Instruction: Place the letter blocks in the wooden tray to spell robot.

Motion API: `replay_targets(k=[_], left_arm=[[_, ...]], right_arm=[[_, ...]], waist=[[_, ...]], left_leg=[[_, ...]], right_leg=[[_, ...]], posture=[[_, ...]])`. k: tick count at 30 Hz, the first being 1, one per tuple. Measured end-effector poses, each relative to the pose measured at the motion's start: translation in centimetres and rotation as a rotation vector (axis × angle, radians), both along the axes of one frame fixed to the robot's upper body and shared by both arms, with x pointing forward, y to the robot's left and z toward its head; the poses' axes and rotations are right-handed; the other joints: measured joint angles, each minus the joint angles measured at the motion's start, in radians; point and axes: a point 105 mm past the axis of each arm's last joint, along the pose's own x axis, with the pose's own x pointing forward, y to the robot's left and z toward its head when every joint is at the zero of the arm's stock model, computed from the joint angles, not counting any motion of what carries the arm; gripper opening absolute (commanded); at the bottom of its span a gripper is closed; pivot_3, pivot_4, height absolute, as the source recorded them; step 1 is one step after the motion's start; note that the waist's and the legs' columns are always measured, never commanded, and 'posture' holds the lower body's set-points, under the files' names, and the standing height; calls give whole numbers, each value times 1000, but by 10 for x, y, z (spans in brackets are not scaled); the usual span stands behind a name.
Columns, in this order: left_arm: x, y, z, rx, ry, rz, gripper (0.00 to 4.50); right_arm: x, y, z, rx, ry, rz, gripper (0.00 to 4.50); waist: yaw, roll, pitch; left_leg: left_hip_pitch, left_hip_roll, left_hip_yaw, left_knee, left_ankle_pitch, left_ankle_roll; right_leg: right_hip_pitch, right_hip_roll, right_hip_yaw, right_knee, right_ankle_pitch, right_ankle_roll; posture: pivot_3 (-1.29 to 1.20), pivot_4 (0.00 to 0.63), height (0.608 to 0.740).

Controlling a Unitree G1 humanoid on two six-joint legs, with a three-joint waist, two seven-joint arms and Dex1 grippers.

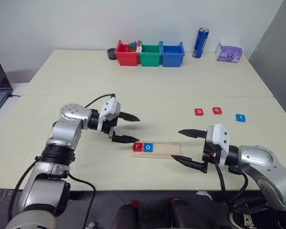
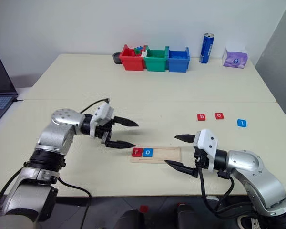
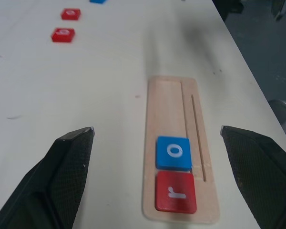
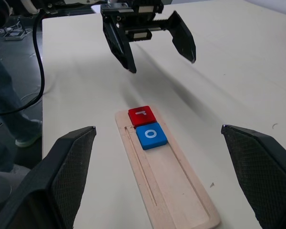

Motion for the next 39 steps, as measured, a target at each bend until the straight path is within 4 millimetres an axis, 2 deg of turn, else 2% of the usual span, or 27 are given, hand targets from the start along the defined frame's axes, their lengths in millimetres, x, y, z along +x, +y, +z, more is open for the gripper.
replay_targets(k=[3, 9, 15, 22, 32, 39], left_arm=[[-5, -5, 1, -41, 2, 25, 4475], [-15, -24, -5, -141, 5, 108, 4475], [-15, -43, 5, -243, -57, 200, 4475], [-20, -53, 1, -287, -35, 244, 4475], [-21, -59, -1, -303, -25, 258, 4475], [-20, -59, -2, -302, -27, 265, 4475]], right_arm=[[3, -2, 3, 23, -6, -55, 4500], [24, -16, 1, -1, -48, -279, 4500], [51, -35, -1, -20, -100, -562, 4500], [73, -51, -11, -21, -76, -756, 4500], [119, -72, -24, 10, -12, -1020, 4500], [138, -64, -34, 62, 55, -1063, 4500]], waist=[[0, 0, 0], [0, 0, 0], [1, 0, 0], [0, 0, 0], [-1, 1, 0], [-1, 1, 0]], left_leg=[[0, 1, 0, 0, 0, 0], [0, 1, 0, 0, 0, 0], [0, 0, 1, 0, 0, 0], [0, 0, 1, 0, 0, 0], [1, 0, 2, -1, 0, 0], [0, 0, 2, -1, 0, 0]], right_leg=[[0, 0, 1, 0, 0, 0], [0, -1, 1, 1, 0, 0], [0, -1, 3, 1, 0, 0], [0, -1, 3, 1, 0, 0], [-1, -1, 3, 1, 0, 0], [-1, -1, 3, 1, 0, 0]], posture=[[0, 150, 740], [0, 150, 740], [0, 150, 740], [0, 150, 740], [0, 150, 740], [0, 150, 740]])
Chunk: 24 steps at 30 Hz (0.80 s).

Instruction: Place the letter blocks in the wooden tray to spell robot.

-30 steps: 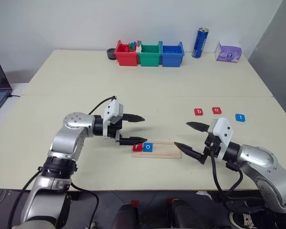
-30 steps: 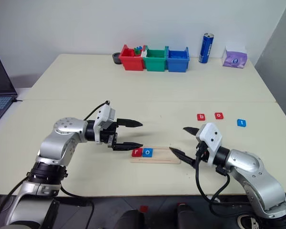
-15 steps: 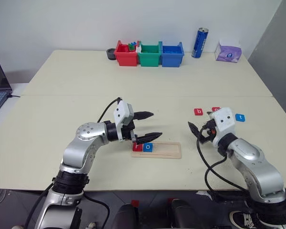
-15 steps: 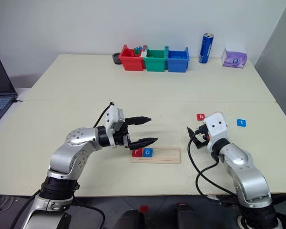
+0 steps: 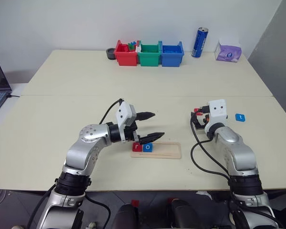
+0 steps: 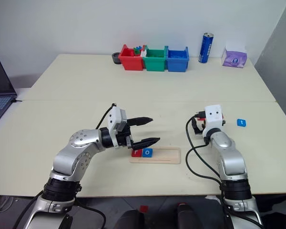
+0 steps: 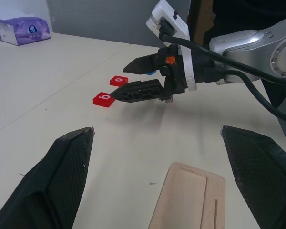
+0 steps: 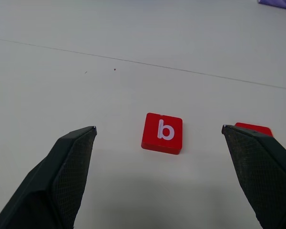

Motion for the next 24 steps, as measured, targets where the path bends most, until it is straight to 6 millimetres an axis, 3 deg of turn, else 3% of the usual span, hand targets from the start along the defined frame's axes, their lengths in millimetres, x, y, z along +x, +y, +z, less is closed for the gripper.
replay_targets(k=[5, 15, 24], left_arm=[[-1, -1, 1, 0, -13, -5, 4475], [0, 0, 0, 7, -22, -2, 4475], [2, 0, 0, 15, -27, -2, 4475]], right_arm=[[9, 4, -10, 39, 35, -10, 4500], [25, -8, -23, 68, 79, -94, 4500], [37, 1, -27, 97, 91, -84, 4500]], waist=[[-1, 0, 0], [-2, 0, 0], [-3, 0, 0]], left_leg=[[0, 0, 0, 0, 0, 0], [0, 0, 0, 0, 0, 0], [0, 0, 0, 0, 0, 0]], right_leg=[[0, 0, 0, 0, 0, 0], [0, -1, 0, 0, 0, 0], [0, -1, 0, 0, 0, 0]], posture=[[0, 150, 740], [0, 150, 740], [0, 150, 740]])
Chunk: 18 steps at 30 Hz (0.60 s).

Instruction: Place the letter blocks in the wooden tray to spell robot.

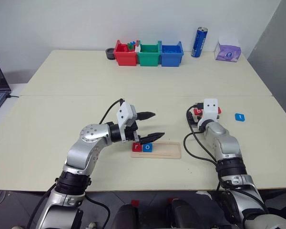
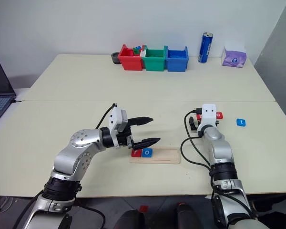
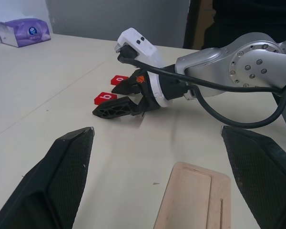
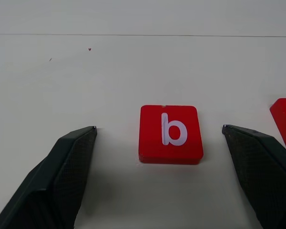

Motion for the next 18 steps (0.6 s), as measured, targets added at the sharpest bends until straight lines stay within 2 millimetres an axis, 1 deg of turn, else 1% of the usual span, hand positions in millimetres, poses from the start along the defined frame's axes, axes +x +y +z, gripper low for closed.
replay_targets(k=[4, 7, 11, 13, 14, 18], left_arm=[[0, -1, 1, 16, -20, -11, 4475], [0, 0, 1, 16, -21, -11, 4500], [1, 1, -1, 18, -12, -7, 4500], [2, 1, -2, 19, -11, -5, 4500], [2, 1, -2, 19, -12, -5, 4500], [2, 1, -2, 19, -14, -4, 4500]], right_arm=[[4, 0, 0, 12, -15, -7, 4500], [5, -2, -1, 12, -19, -14, 3869], [5, -9, -1, 6, -22, -31, 2532], [2, -10, -3, 4, -24, -33, 1736], [1, -10, -3, 5, -26, -33, 1483], [-3, -7, -4, 10, -25, -27, 1467]], waist=[[0, 0, 0], [0, 0, 0], [0, 0, 0], [0, 0, 0], [0, 0, 0], [0, 0, 0]], left_leg=[[0, 0, 0, 0, 0, 0], [0, 0, 0, 0, 0, 0], [0, 0, 0, 0, 0, 0], [0, 0, 0, 0, 0, 0], [0, 1, 0, 0, 0, 0], [0, 1, 0, 0, 0, 0]], right_leg=[[0, 0, 0, 0, 0, 0], [0, 0, 0, 0, 0, 0], [0, 0, 0, 0, 0, 0], [0, 0, 0, 0, 0, 0], [0, 0, 0, 0, 0, 0], [0, 0, 0, 0, 0, 0]], posture=[[0, 150, 740], [0, 150, 740], [0, 150, 740], [0, 150, 740], [0, 150, 740], [0, 150, 740]])
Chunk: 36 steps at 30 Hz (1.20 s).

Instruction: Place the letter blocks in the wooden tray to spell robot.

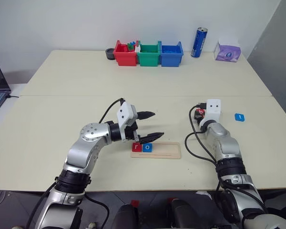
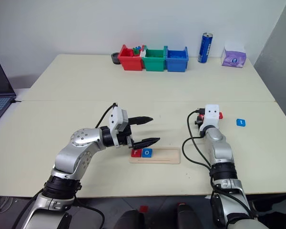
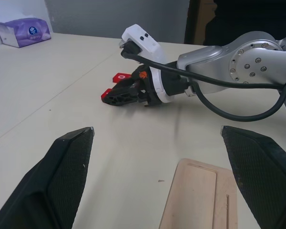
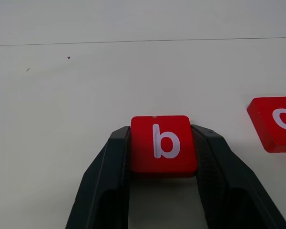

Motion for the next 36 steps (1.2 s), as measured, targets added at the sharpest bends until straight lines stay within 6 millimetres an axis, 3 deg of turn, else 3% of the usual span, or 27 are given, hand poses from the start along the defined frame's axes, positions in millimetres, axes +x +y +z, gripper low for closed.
replay_targets(k=[6, 12, 18, 33, 36], left_arm=[[-1, -1, -1, 6, 0, -10, 4500], [-8, 8, -8, 32, 21, -5, 4500], [-22, 5, -7, 37, 21, -54, 4500], [-24, 3, -7, 32, 39, -62, 4500], [-24, 3, -7, 32, 40, -63, 4500]], right_arm=[[-28, 4, -1, -33, 29, 59, 1467], [-99, 8, -2, -44, 155, 159, 1467], [-144, 23, 9, -29, 236, 228, 1467], [-162, 19, 4, -37, 353, 114, 1467], [-162, 20, 3, -26, 354, 108, 2497]], waist=[[1, 0, 0], [3, 1, 0], [1, 1, 0], [1, 1, 0], [1, 1, 0]], left_leg=[[-1, 1, 0, -1, 0, 0], [-2, 1, -1, -2, 0, 0], [-1, -1, -1, -1, 0, 0], [-3, -1, -1, -3, 0, 0], [-3, -1, -1, -3, 0, 0]], right_leg=[[0, 0, 0, -2, 0, 0], [0, -1, 0, -4, 0, 1], [0, 1, 0, -3, 0, 1], [0, 1, -1, -8, 0, 1], [0, 1, -1, -8, 0, 1]], posture=[[0, 150, 740], [0, 150, 740], [0, 150, 740], [0, 150, 740], [0, 150, 740]])
